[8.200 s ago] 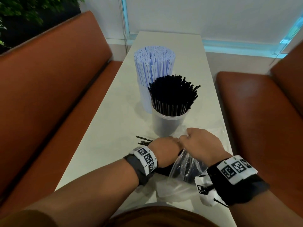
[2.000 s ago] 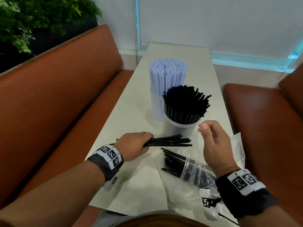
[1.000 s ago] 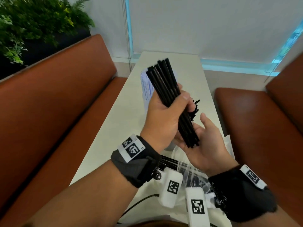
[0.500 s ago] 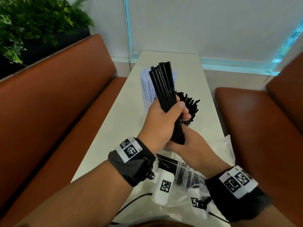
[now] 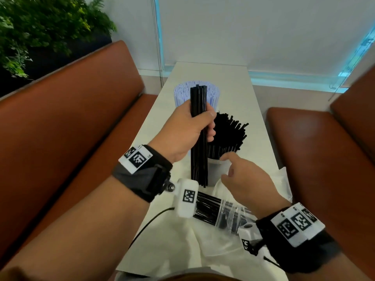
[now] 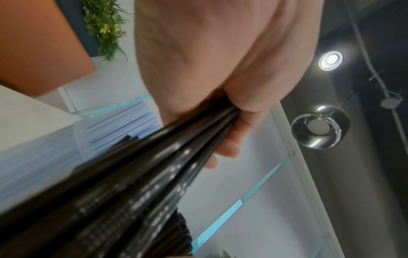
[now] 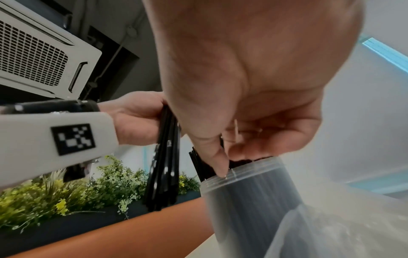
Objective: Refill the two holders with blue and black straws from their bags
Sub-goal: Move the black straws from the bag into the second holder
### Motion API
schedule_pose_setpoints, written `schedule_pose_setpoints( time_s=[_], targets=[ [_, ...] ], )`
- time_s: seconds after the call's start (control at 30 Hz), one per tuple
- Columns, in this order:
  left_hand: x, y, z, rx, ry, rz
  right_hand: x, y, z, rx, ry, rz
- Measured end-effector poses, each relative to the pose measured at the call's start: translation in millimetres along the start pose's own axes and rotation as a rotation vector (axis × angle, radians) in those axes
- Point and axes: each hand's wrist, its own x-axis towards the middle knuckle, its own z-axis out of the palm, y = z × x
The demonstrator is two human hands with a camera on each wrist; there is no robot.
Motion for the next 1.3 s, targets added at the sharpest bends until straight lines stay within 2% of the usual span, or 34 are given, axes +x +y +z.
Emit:
schedule_pose_setpoints(
  time_s=[0.1,0.27,0.33,0.43,0.5,0.57,0.63,0.7,0.8,0.87,0.9,0.97,1.0,1.07,1.1,1.2,1.27,1.3],
  targets=[
    [13,2,3,-0.002,0.071,0.008,9,-1,5,-0.077,0.058,0.043],
    [32,8,12,-0.149,0.338,0.196,24,9,15,0.014,0.033,-0.009],
    [32,5,13,-0.143,0.382,0.272,27,14,18,0.038,0.036,-0.029],
    [26,-7,17,-0.003,0.392,0.343,29,18,20,0.034,0.068,-0.061],
    [21,-20,18,0.124,0.349,0.303,30,19,20,0.028,0.079,-0.067],
    [14,-37,18,0.327,0.243,0.251,30,18,19,0.021,0.082,-0.058],
    [8,-52,15,0.598,0.161,0.274,28,18,19,0.03,0.09,-0.062],
    [6,-55,12,0.742,0.116,0.285,27,18,20,0.048,0.092,-0.075],
    [9,-47,3,0.727,-0.018,0.181,28,19,20,0.061,0.084,-0.073],
    [11,-34,-3,0.692,-0.021,0.114,29,19,21,0.049,0.073,-0.066],
    [11,-24,-4,0.683,0.02,0.145,30,19,21,0.048,0.071,-0.066],
    [14,-5,-1,0.689,0.105,0.32,29,19,22,0.057,0.075,-0.066],
    [15,0,2,0.726,0.106,0.405,29,19,22,0.058,0.08,-0.063],
    [14,3,11,0.906,0.0,0.481,29,19,23,0.05,0.089,-0.056],
    [11,-2,16,1.025,-0.09,0.471,30,19,23,0.044,0.093,-0.051],
    [-2,-30,24,1.32,-0.326,0.325,29,18,23,0.026,0.122,-0.05],
    [-4,-38,22,1.382,-0.398,0.284,28,18,23,0.024,0.146,-0.038],
    [-3,-35,20,1.365,-0.396,0.321,27,17,24,0.026,0.147,-0.035]
  ],
)
